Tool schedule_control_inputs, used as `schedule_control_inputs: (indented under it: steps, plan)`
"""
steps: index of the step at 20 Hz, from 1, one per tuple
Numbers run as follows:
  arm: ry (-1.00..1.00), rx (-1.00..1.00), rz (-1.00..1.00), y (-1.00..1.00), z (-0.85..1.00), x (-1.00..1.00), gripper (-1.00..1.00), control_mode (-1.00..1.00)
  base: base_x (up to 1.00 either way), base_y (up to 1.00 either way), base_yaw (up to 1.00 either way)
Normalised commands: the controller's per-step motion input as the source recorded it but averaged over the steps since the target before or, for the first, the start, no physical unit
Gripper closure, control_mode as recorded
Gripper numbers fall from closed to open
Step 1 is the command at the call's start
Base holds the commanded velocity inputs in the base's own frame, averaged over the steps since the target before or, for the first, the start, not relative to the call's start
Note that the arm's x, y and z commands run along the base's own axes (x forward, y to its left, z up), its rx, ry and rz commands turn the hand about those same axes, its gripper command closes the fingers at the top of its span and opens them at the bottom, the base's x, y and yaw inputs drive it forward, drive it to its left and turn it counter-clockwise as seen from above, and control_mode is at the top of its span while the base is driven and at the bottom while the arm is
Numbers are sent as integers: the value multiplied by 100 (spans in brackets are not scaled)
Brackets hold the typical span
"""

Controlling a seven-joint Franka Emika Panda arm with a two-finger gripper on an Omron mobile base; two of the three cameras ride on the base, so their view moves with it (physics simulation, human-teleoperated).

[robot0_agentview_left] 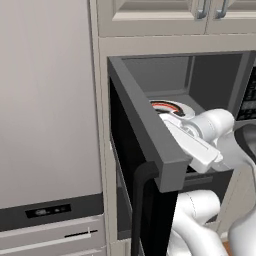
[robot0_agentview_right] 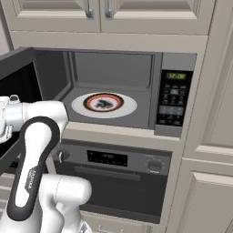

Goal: Pick the potato from the counter and place it in the microwave. Then turn on the microwave.

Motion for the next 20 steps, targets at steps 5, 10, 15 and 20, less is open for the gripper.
schedule_control_inputs:
  steps: [5,10,15,20]
  plan:
    - [0,0,0,-29,0,-9,-100,-100,0,0,0]
    - [0,0,-3,-54,0,-4,-100,-100,0,0,0]
    - [2,0,-28,-35,0,-1,-100,-100,0,0,0]
    - [7,0,-33,-39,1,-1,-100,-100,0,0,0]
